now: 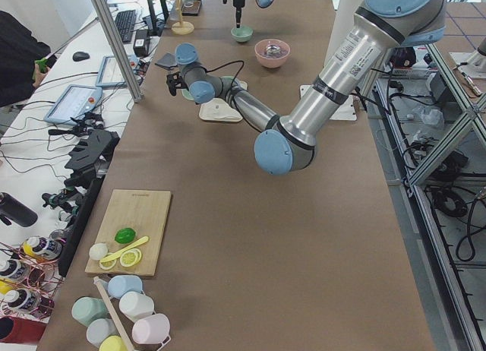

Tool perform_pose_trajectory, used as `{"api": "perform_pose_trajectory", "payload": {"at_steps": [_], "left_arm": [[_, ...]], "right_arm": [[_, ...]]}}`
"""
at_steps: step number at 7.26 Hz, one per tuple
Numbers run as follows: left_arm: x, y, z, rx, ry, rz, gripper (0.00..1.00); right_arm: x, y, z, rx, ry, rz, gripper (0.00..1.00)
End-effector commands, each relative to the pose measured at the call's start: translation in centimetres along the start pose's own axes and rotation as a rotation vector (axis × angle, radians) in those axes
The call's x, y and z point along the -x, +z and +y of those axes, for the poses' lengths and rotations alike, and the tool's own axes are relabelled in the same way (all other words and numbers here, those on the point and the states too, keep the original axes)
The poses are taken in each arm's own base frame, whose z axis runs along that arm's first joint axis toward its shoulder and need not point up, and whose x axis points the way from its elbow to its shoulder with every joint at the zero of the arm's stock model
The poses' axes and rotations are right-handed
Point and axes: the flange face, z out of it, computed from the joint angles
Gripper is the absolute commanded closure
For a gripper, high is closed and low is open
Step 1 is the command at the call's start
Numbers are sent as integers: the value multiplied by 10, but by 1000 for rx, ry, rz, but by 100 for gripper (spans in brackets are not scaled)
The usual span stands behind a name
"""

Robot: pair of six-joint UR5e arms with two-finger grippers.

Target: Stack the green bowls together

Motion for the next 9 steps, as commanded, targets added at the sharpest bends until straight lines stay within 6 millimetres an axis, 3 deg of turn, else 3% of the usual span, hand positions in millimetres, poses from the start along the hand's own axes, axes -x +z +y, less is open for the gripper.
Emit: {"api": "perform_pose_trajectory", "payload": {"at_steps": [1,3,4,5,6,9], "left_arm": [[-13,-1,5,-2,-5,-3,100],[-17,0,7,-2,0,0,100],[-32,13,20,-15,-6,-2,100],[-52,25,38,-12,-3,3,100],[-58,23,40,-12,-15,10,100],[-59,25,40,-10,-17,8,100]], "right_arm": [[-4,6,8,15,4,4,23],[-2,7,7,18,2,4,79],[-4,9,9,22,3,5,96],[-5,9,9,22,6,5,100],[-8,11,10,25,8,9,100],[-8,8,16,45,5,-18,100]]}}
